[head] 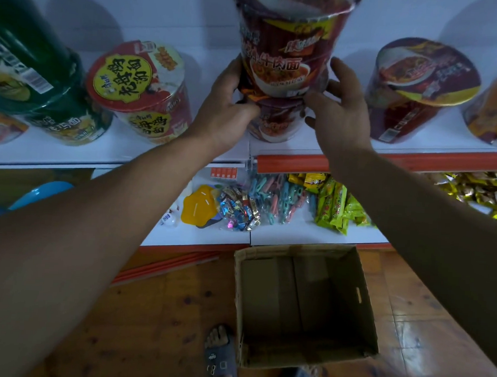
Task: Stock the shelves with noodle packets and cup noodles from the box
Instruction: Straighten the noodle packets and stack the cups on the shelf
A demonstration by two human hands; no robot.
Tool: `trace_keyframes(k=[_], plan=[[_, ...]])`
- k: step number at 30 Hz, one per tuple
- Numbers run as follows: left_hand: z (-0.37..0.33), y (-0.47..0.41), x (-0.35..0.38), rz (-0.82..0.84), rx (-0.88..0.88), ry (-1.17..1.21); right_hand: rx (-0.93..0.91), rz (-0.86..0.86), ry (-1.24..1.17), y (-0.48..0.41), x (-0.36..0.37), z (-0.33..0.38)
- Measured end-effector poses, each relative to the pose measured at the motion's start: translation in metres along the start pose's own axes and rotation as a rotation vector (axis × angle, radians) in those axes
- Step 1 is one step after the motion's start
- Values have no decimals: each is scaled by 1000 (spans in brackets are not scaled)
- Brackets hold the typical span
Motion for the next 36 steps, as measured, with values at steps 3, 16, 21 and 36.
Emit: trace_keyframes(k=[3, 16, 21, 36], plan=[[2, 6, 2, 5, 13, 23, -38, 7, 94, -2, -1, 9], [5, 9, -1, -17, -47, 3, 54, 0, 74, -10, -2, 6], [-2, 27, -12, -189, -121, -22, 41, -104, 273, -8, -17, 13], [-68, 80, 86, 267, -226, -503, 106, -204, 881, 21, -136, 24]])
Point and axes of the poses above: each hand's wrist, its own y-axis away from the middle knuckle, its own x-axis out of the palm, z = x × y, the point moved 5 cm from there along -y, towards the middle knuckle, and after that the axes turned 2 degrees about -x, right-handed, at the moved point
